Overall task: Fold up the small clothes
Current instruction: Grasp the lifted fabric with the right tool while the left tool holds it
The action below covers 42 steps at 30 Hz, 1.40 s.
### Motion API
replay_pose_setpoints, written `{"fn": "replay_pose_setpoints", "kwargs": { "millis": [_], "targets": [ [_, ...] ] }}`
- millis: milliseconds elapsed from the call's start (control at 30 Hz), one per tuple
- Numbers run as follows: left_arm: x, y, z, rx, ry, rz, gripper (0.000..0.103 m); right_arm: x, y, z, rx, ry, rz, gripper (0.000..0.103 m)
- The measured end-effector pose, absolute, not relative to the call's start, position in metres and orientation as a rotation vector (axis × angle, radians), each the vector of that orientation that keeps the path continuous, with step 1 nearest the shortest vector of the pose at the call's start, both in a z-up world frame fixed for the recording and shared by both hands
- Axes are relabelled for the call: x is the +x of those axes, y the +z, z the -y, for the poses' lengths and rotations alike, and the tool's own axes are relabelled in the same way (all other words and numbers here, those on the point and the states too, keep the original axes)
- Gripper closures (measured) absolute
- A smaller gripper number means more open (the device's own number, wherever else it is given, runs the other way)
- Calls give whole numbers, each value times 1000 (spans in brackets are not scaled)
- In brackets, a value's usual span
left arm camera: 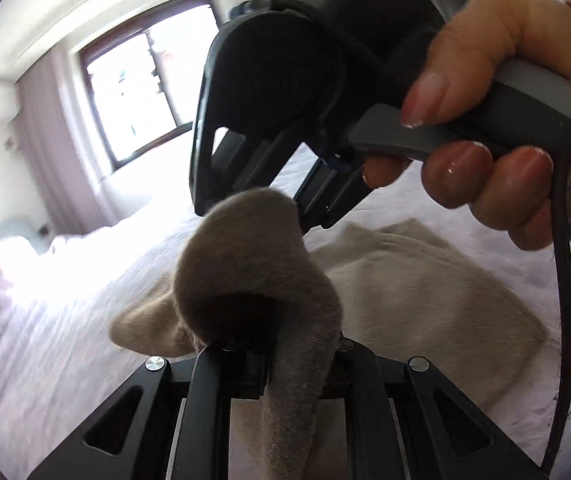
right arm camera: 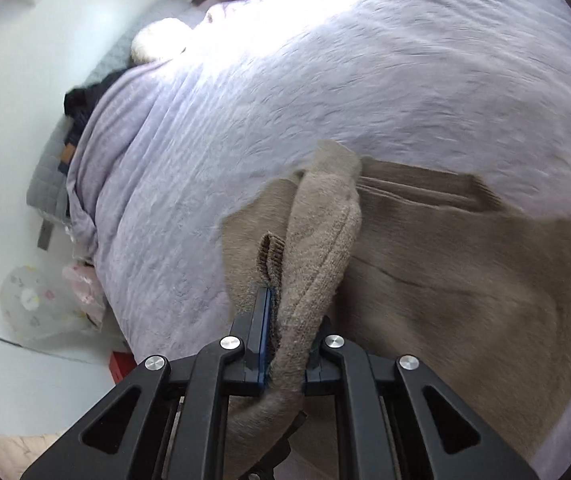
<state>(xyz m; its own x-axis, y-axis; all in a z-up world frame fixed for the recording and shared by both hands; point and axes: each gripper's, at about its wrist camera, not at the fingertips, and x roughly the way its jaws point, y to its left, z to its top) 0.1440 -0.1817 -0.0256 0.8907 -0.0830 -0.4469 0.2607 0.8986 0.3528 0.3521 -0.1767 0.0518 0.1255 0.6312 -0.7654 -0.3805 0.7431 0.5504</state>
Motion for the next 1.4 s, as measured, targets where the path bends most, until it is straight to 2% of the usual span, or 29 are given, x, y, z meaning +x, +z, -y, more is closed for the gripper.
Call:
{"fn": "replay_pose_setpoints", "kwargs": {
  "millis": [200, 233, 300, 333, 367, 433, 500, 600, 667, 900, 1033, 1167, 1233, 1267, 1400],
  "targets": [
    [131, -72, 249, 600, -317, -497, 88, 328, -5, 279, 369, 544, -1275, 86],
    [129, -76, 252, 618, -319, -500, 88, 325, -12, 287, 347, 480, -1287, 82],
    [129, -79, 254, 640, -311, -500, 88, 320, -4, 293, 294, 408, -1239, 59],
    [133, -75, 254, 636, -313, -505, 88, 318, 9, 292, 240, 380, -1181, 50],
    [135, -73, 253, 631, -315, -511, 88, 317, 26, 287, 183, 375, -1117, 37],
    [133, -68, 257, 638, -311, -508, 88, 314, 53, 270, 123, 452, -1043, 35],
    [134, -68, 259, 651, -304, -502, 88, 316, 63, 245, 61, 542, -1061, 34],
    [131, -70, 263, 656, -297, -507, 88, 326, 50, 203, -164, 463, -1125, 34],
    [130, -69, 265, 640, -296, -515, 88, 334, 41, 207, -131, 412, -1141, 36],
    [145, -53, 256, 581, -313, -520, 88, 338, 12, 322, 452, 461, -1210, 36],
    [151, -38, 238, 472, -336, -550, 88, 338, -13, 339, 624, 544, -1257, 36],
    [151, -31, 234, 476, -333, -533, 88, 348, -28, 325, 723, 663, -1240, 36],
    [151, -33, 236, 491, -332, -538, 88, 355, -36, 317, 723, 619, -1256, 44],
    [151, -32, 238, 497, -330, -540, 88, 356, -36, 313, 703, 596, -1245, 78],
    [137, -29, 252, 508, -339, -496, 88, 340, 13, 307, 550, 659, -1035, 81]
  ]
}}
